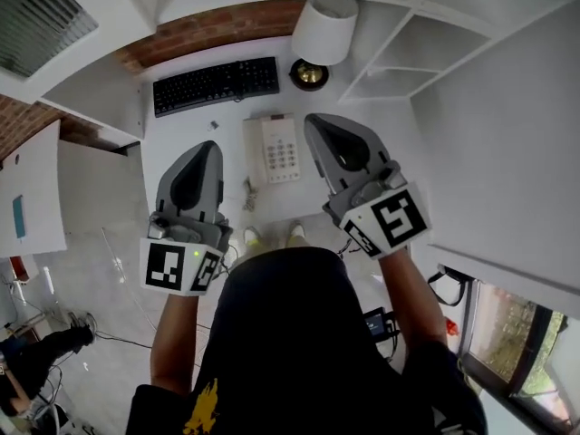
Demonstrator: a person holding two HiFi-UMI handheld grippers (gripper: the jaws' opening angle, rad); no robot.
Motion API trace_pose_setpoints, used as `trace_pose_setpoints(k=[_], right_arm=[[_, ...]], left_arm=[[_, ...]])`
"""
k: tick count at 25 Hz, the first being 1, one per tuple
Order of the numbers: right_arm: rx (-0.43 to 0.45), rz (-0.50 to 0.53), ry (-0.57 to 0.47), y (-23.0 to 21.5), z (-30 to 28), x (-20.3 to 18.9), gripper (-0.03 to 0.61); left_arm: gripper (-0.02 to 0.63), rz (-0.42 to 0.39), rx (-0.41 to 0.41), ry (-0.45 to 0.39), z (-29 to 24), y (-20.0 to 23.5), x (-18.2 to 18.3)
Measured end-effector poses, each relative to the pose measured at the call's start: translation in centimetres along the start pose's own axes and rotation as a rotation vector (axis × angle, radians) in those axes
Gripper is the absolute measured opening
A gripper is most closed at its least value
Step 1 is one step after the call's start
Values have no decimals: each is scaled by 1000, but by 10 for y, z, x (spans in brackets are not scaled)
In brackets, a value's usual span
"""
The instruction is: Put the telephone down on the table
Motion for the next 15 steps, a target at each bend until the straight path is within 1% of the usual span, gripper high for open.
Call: trace_pose_setpoints(k=[4, 7, 15], right_arm=[[-21, 3, 0, 1, 5, 5, -8], [-14, 23, 1, 4, 3, 7, -6], [-27, 23, -4, 3, 5, 6, -6]], left_arm=[[17, -19, -19, 0, 0, -3, 3], [17, -28, -21, -2, 4, 0, 4], [17, -15, -29, 5, 1, 0, -1]])
Point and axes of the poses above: the fingertips, and each gripper's own axes: z backward along the fingers, y to its left, x out of its top, the point moved 7 cm from there along z, backward along the fingers, and after that the axes turned 6 degrees about y, right-handed, at the moved point
